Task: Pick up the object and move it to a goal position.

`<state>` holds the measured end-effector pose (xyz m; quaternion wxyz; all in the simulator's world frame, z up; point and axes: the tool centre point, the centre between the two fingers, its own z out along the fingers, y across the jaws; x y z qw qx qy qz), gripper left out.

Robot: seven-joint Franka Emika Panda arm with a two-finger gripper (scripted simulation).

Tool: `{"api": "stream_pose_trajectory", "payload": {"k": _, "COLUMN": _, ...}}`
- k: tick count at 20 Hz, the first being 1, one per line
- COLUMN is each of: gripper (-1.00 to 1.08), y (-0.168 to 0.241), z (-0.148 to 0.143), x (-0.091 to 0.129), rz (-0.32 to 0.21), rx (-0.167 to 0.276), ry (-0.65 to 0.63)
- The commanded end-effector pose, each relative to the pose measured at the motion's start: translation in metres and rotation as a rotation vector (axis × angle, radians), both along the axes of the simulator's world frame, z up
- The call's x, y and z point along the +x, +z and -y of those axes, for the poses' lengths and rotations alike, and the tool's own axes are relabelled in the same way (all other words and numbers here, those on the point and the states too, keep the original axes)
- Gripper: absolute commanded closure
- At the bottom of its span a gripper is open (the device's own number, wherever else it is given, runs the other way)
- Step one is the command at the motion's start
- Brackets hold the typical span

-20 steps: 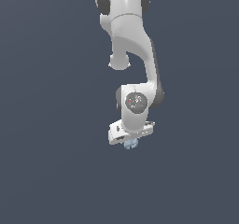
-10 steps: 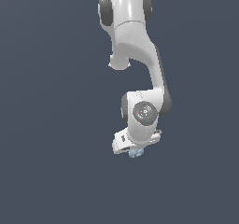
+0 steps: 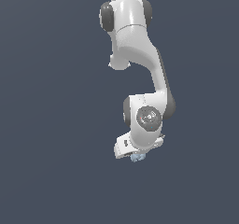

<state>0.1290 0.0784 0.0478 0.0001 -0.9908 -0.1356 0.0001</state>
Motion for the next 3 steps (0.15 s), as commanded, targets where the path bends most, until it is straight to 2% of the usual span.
{"api": "stream_pose_trajectory", "payload": {"k": 1, "gripper": 1.08, "y": 0.0003, "z": -0.0006, "x": 0.0019, "rz": 0.000, "rx": 0.000, "ry": 0.000}}
{"api": "stream_pose_trajectory", "payload": {"k": 3, "gripper": 1.08, "y": 0.0003, "z": -0.0007, "x": 0.0023, "rz": 0.000, "rx": 0.000, "ry": 0.000}}
